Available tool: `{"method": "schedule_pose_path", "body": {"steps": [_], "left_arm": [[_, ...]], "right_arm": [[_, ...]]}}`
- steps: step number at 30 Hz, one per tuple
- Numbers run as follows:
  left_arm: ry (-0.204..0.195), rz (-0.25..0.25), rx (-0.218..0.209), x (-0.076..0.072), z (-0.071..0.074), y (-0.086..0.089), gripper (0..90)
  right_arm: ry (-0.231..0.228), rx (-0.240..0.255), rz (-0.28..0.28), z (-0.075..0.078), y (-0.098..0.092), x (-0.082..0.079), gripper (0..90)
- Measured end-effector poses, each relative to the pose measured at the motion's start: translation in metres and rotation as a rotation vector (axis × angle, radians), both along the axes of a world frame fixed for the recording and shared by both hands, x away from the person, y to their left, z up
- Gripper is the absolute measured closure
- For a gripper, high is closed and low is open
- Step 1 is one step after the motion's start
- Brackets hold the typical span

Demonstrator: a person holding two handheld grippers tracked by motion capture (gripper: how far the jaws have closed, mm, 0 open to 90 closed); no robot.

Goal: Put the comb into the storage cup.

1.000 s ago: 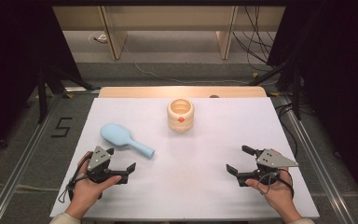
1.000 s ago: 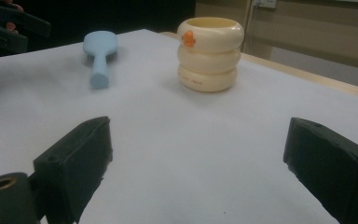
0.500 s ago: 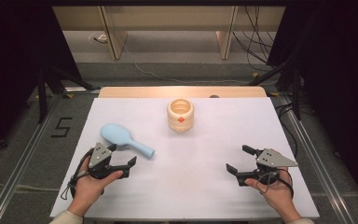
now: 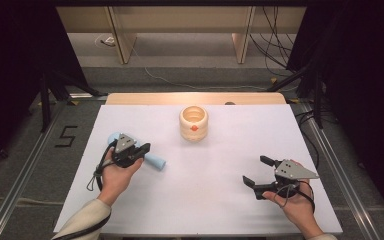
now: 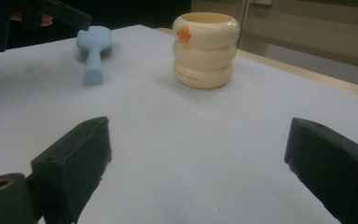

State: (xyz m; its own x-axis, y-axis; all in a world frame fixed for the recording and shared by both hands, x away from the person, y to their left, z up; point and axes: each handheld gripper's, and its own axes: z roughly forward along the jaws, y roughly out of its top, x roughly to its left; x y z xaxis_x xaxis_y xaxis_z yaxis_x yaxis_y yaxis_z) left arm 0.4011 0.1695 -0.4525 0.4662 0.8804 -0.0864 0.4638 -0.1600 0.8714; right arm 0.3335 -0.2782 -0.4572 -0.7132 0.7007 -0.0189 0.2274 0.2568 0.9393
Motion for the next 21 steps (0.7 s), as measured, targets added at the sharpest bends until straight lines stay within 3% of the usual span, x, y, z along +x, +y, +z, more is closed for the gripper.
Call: {"method": "schedule_pose_path", "body": {"steps": [8,13,21], "left_arm": [[0.122,0.026,0.052,0.024,-0.012,-0.022,89.7],[0.131,0.018,0.090,0.027,-0.016,-0.029,89.7],[0.187,0.018,0.114,0.032,-0.022,-0.035,89.7]], "right_arm": [[0.003,0.000,0.001,0.000,-0.001,0.000,8.0],[0.003,-0.010,0.002,-0.001,-0.001,0.001,8.3],[0.005,-0.013,0.000,-0.001,-0.001,0.001,8.6]]}}
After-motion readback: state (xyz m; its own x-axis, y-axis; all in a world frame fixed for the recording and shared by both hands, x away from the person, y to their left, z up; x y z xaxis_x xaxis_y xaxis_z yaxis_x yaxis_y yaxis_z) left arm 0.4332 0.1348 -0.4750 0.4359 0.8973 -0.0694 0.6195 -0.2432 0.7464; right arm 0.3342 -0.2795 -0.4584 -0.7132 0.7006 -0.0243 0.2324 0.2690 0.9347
